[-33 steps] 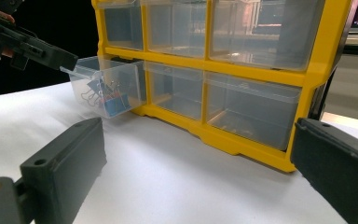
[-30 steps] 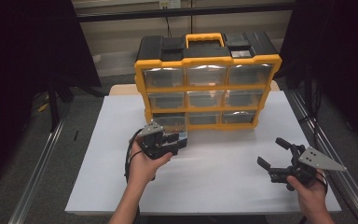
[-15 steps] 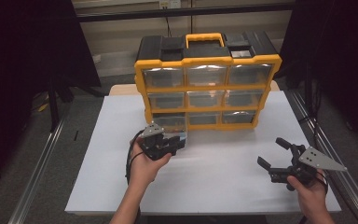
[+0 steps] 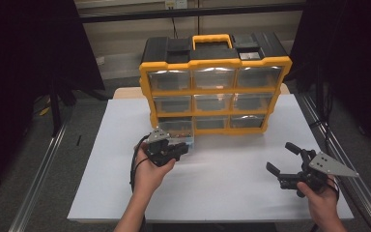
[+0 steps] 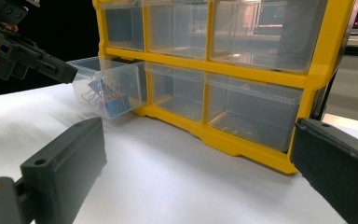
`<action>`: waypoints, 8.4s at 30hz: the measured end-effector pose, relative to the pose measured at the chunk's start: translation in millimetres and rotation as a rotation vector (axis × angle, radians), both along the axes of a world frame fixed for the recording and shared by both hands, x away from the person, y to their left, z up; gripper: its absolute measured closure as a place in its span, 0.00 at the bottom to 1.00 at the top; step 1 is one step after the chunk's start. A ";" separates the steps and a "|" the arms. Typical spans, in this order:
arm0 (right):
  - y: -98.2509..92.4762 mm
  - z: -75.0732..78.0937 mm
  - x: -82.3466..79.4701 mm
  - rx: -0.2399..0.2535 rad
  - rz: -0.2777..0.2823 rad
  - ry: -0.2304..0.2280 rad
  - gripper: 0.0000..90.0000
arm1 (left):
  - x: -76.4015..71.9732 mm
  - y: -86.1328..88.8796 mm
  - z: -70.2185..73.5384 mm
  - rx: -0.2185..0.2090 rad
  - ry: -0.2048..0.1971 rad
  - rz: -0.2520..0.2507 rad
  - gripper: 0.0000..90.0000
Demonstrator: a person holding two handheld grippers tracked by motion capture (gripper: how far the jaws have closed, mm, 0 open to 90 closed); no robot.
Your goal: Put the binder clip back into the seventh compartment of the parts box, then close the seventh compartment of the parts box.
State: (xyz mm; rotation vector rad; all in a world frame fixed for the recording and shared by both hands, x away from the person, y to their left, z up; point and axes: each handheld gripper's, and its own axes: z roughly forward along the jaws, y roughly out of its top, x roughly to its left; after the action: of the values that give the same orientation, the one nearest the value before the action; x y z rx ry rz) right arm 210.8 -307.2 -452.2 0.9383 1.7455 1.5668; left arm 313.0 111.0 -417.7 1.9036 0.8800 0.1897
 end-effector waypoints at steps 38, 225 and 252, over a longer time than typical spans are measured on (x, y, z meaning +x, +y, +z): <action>-3.3 -0.8 -1.7 0.001 -0.004 0.003 0.03 | 8.1 10.2 0.3 0.007 -0.001 0.136 1.00; -7.8 -0.9 -4.2 0.004 -0.027 0.002 0.03 | 58.1 -3.8 0.0 0.019 -0.057 0.326 1.00; -8.2 -1.6 -4.5 0.008 -0.024 0.004 0.03 | 71.7 -10.7 -5.7 0.024 -0.103 0.349 1.00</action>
State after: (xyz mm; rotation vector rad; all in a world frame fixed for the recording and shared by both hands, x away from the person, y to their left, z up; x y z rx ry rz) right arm 206.3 -315.4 -453.8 0.9636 1.7257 1.5581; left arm 384.7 100.4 -423.4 1.7336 1.1381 0.5055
